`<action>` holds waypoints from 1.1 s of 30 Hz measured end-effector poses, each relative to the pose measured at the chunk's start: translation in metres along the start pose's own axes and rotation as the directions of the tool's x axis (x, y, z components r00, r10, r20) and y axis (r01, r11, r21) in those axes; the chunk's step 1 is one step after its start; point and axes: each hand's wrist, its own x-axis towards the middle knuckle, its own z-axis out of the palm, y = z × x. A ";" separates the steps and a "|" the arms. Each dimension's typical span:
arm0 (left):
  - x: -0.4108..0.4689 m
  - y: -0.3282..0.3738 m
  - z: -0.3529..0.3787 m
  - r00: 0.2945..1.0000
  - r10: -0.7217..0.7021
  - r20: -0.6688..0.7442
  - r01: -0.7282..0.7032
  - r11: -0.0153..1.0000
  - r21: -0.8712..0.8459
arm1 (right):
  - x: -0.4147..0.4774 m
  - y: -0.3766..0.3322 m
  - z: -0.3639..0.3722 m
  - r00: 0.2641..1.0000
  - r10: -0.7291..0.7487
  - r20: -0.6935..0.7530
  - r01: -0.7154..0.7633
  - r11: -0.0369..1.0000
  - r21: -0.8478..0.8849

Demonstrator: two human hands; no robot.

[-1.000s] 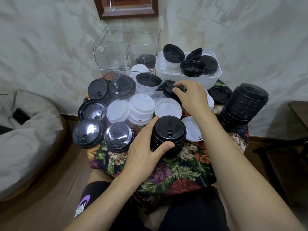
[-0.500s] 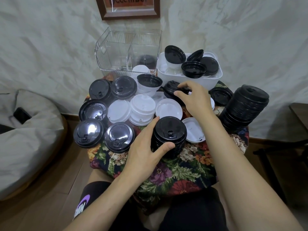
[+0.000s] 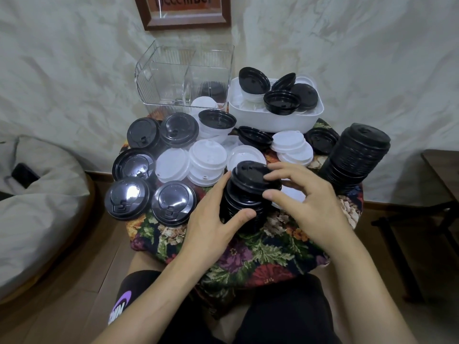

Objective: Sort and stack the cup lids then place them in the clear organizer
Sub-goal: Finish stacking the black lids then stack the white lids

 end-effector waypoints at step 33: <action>-0.003 -0.003 -0.002 0.999 -0.020 0.038 0.022 0.997 -0.077 | -0.008 -0.002 0.011 0.973 0.146 0.178 -0.136 0.988 -0.070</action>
